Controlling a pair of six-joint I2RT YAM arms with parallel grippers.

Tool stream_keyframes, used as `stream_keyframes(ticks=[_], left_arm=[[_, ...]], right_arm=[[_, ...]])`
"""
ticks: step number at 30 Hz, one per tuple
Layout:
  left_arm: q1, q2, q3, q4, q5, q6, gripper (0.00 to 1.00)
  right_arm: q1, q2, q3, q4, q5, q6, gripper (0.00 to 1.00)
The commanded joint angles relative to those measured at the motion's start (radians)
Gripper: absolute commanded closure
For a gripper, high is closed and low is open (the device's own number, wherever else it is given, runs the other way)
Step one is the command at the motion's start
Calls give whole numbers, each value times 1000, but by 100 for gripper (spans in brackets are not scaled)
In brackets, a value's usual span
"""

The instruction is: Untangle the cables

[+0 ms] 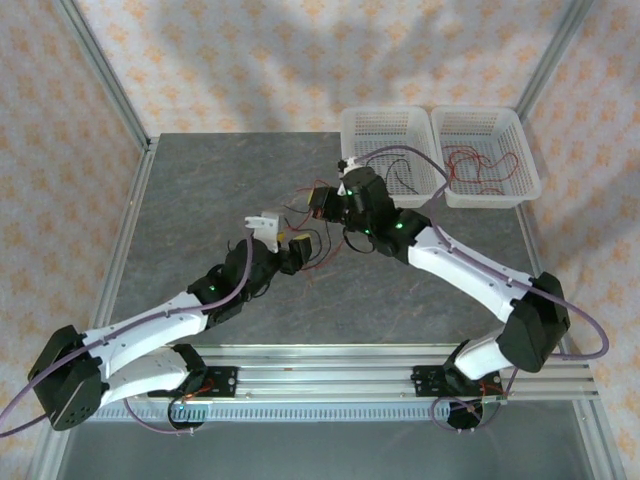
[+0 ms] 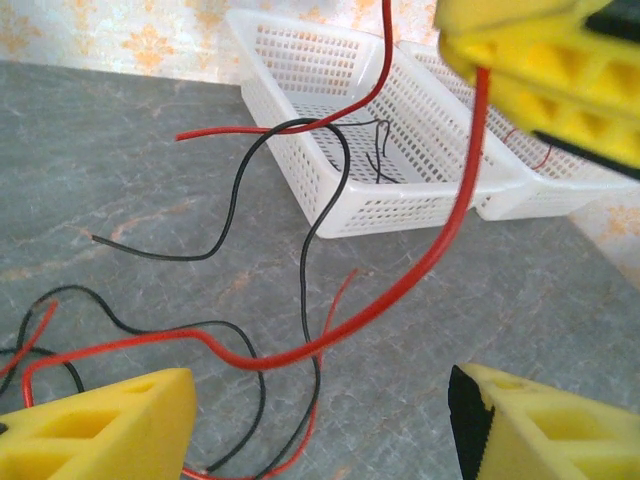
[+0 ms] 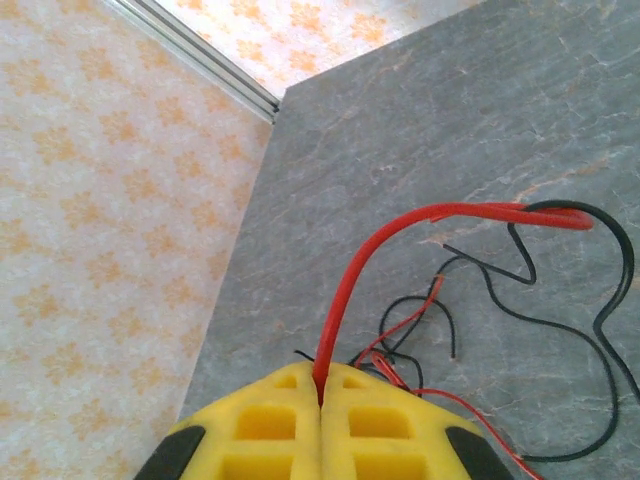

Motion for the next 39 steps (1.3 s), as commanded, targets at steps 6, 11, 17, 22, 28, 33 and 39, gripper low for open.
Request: stream_keyframes(ticks=[6,11,17,22,28,33,39], left_arm=[[-8,123,59,152,-290,150,31],[41,218,70,221,-351,177,27],[198,309,17,316,-245,52,30],[239,400,7,347,-220,-1,32],[240,467,-24,372,-212,-74,32],[238,483,-61,386,-217,-115,32],[240,485,-84,387,-210,-137,33]], right_arm=[[5,-89,55,27,-77,45,100],[5,-140,68,26,-84,56,100],[5,-197,110,5,-111,68,100],[5,-242,155,-4,-119,72,100],[5,-255,266,-68,-102,41,100],[5,-244,384,-143,-75,-4,100],[4,-222,535,-251,1,-76,100]])
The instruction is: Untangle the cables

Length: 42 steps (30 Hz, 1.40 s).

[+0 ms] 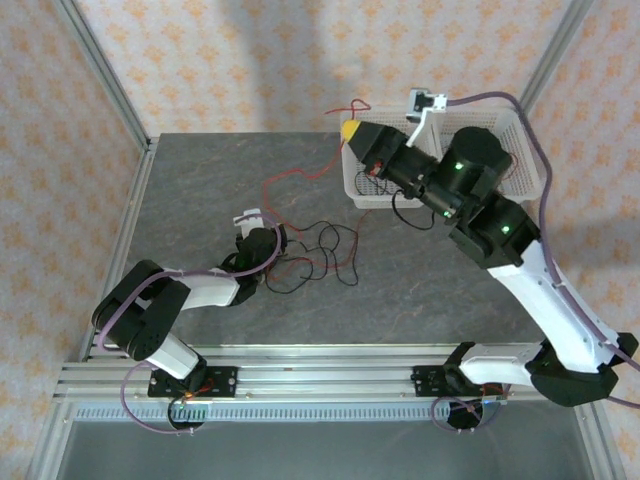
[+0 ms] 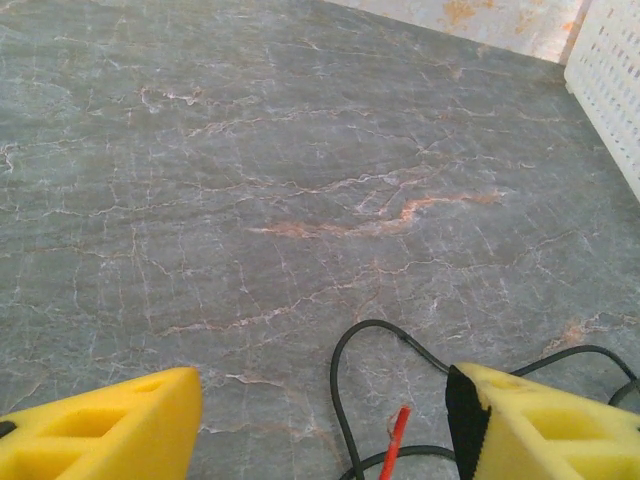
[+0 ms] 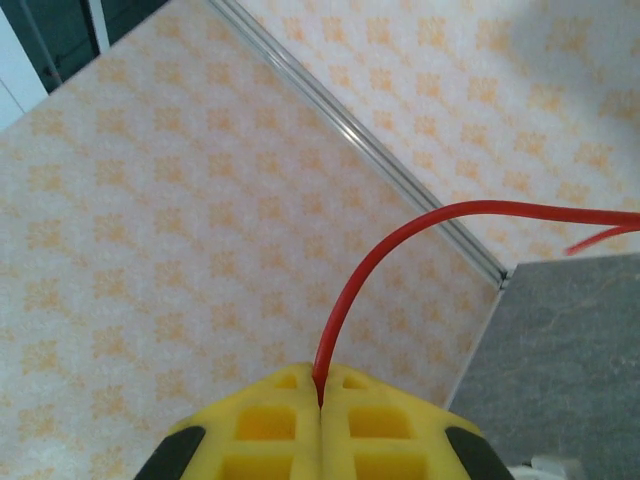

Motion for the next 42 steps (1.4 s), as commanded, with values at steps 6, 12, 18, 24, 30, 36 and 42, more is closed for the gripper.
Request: stream_keyframes(ticks=[6,12,18,24,30,36,42], left_arm=[[3,-82,-25,-6,38,-31,32],[2,-245,-21,-95,45,-26,29],[2,-397,-5,-199,45,-25,28],[1,-515,9,-274,57,-32,28],[1,-589,10,-323,58,-46,26],[2,-596,21,-378,77,-75,26],[1,-645,20,-428,63,-89,26]], right_arm=[[-18,12,171,-156,237,-174,100],[-112,21,216,-157,448,-318,100],[-218,74,252,-86,600,-488,100],[-410,166,306,-25,516,-542,100],[-553,293,358,29,472,-618,100],[-684,407,365,76,439,-639,100],[-760,486,345,117,444,-646,100]])
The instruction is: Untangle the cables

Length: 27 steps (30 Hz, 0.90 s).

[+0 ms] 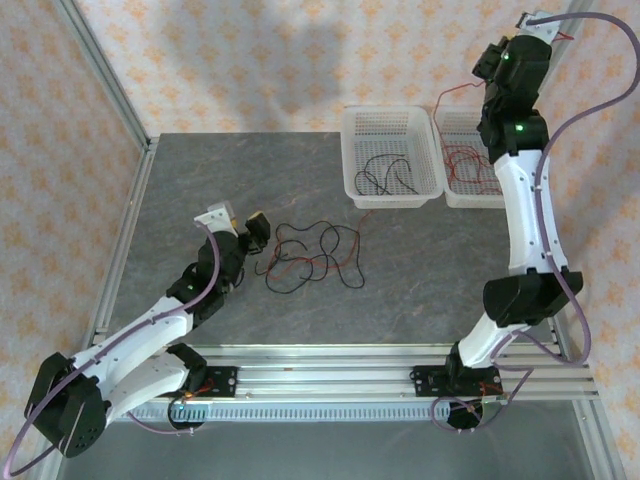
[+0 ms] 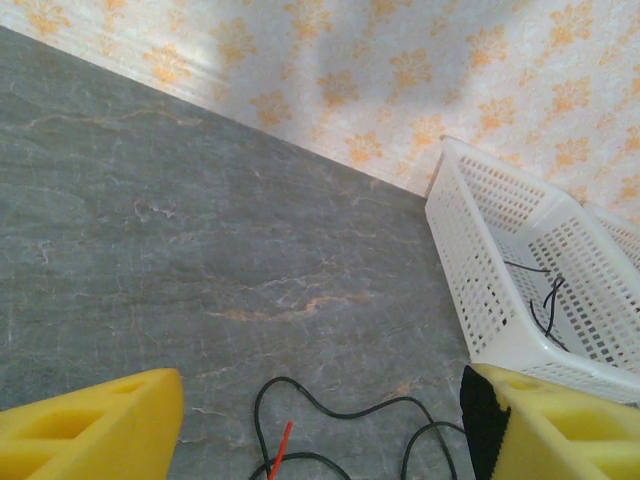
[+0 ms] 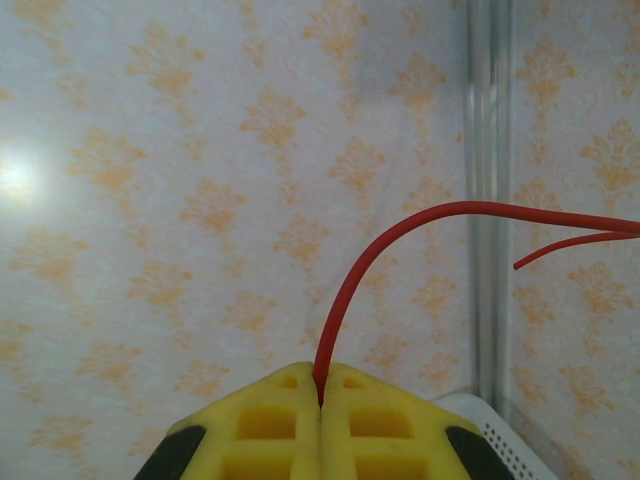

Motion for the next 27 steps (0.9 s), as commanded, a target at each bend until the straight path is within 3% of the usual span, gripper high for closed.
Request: stream_keyframes(ticks=[1,7,17,27], left_arm=[[0,-44,29,-57,1,-23,26],[1,-88,34,-109,-16,-31,26],[0,-94,43,-123,-4,-71,26],[-2,-79,38,-118,20,-125,26]], right_arm=[[-40,17,1,69,-21,-3,100],[-99,88,-47,61,-86,56,100],[-127,159,-277,127,-75,89,100],[-156,364,-154,-106,-87,216,100]])
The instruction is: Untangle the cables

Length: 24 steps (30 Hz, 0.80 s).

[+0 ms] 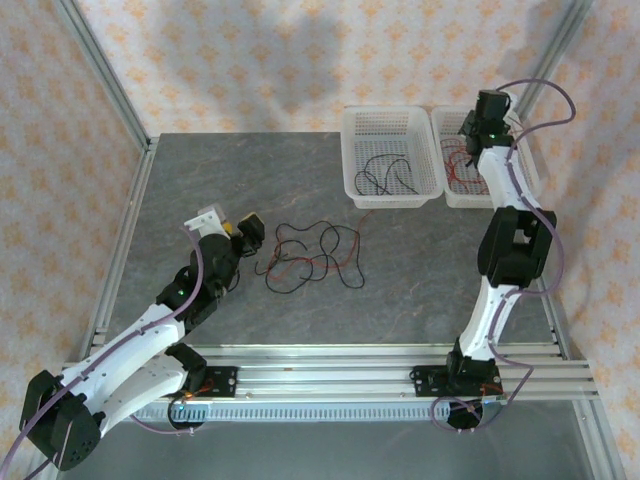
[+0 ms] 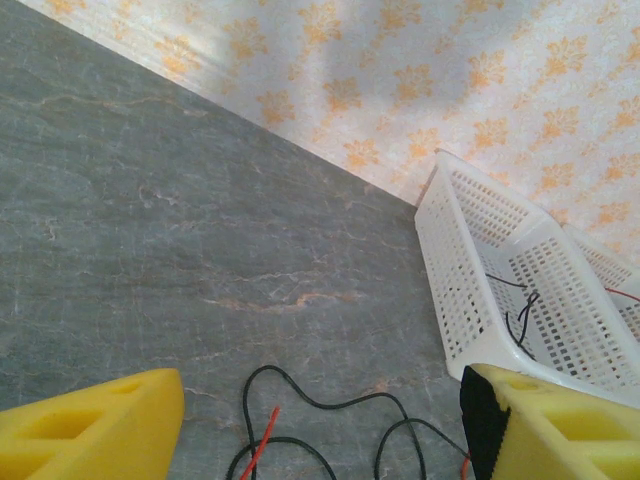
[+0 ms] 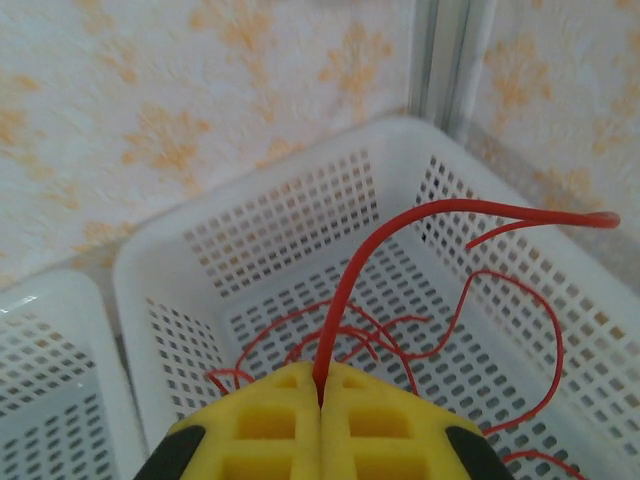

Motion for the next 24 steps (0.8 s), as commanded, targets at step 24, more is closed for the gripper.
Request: stream_keyframes(ticks=[24], left_arm=[[-28,89,127,-135,57,-102,26]], right_arm=[[-95,309,192,-408,-248,189,100]])
